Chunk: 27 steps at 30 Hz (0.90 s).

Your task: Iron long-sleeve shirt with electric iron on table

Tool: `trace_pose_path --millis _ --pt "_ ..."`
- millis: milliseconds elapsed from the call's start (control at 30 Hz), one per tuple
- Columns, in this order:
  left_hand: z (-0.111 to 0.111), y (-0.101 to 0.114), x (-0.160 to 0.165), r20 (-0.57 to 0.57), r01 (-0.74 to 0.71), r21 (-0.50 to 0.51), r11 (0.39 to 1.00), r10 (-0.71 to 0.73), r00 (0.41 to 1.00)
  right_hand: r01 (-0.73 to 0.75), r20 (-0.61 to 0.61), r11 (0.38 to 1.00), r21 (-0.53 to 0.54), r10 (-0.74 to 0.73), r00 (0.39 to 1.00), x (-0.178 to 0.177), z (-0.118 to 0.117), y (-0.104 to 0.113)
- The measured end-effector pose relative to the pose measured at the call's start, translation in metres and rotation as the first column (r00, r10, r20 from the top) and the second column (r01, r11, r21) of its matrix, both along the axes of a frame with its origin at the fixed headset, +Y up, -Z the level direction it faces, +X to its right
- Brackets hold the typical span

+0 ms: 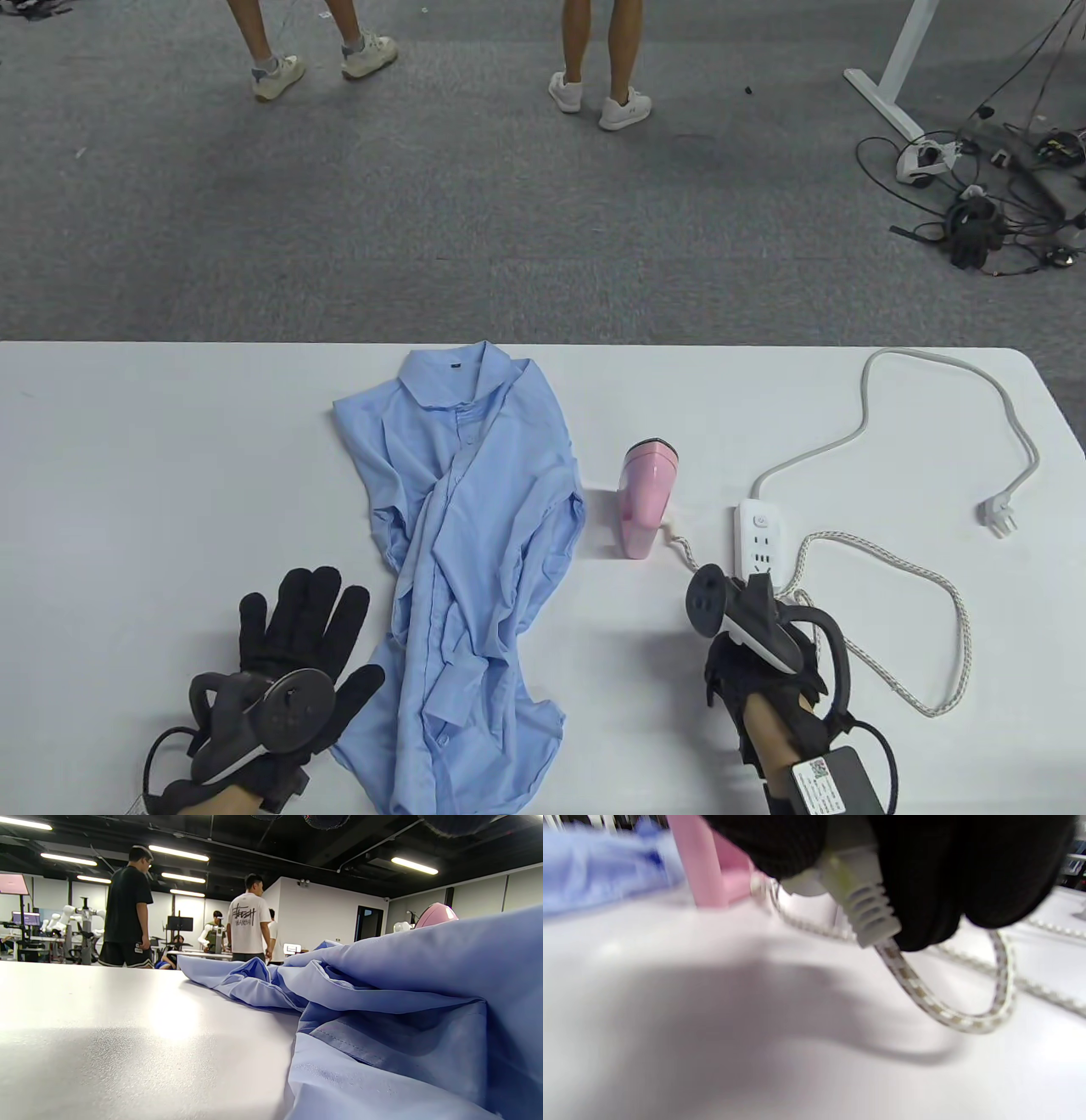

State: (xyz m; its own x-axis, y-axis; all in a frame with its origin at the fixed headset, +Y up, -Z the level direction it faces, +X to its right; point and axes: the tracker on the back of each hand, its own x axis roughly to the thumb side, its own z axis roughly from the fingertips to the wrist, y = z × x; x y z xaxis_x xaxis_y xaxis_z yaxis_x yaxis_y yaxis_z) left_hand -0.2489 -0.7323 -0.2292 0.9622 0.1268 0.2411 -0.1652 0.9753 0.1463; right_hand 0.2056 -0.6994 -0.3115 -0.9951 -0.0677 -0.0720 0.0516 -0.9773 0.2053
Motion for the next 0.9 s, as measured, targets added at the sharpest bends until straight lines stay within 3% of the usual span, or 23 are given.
trace_pose_path --millis 133,267,367,433,500,733,900 --pt "0.0 0.0 0.0 0.002 0.0 -0.006 1.0 0.0 1.0 0.197 0.043 0.958 0.206 -0.21 0.977 0.027 0.002 0.031" --pt "-0.001 0.001 -0.001 -0.005 0.004 -0.007 1.0 -0.004 1.0 0.119 0.109 0.96 0.254 -0.151 0.983 0.048 -0.004 0.044" --pt "-0.001 0.0 -0.002 -0.009 0.005 -0.012 1.0 -0.005 1.0 0.146 0.148 0.942 0.301 -0.197 0.969 0.061 -0.013 0.044" --pt "-0.002 0.0 -0.001 -0.012 0.01 -0.017 1.0 -0.01 1.0 0.2 0.143 0.896 0.397 -0.275 0.951 0.069 -0.02 0.041" --pt "-0.003 -0.001 -0.001 -0.012 0.015 -0.024 1.0 -0.015 1.0 0.213 0.13 0.879 0.426 -0.293 0.947 0.073 -0.029 0.032" --pt "-0.006 -0.005 0.001 -0.008 0.03 -0.054 0.998 -0.03 1.0 0.243 0.129 0.93 0.277 -0.287 0.949 0.075 -0.053 -0.004" --pt "-0.006 -0.005 0.001 -0.014 0.04 -0.06 0.997 -0.041 0.999 0.194 0.121 0.917 0.35 -0.25 0.961 0.07 -0.056 -0.015"
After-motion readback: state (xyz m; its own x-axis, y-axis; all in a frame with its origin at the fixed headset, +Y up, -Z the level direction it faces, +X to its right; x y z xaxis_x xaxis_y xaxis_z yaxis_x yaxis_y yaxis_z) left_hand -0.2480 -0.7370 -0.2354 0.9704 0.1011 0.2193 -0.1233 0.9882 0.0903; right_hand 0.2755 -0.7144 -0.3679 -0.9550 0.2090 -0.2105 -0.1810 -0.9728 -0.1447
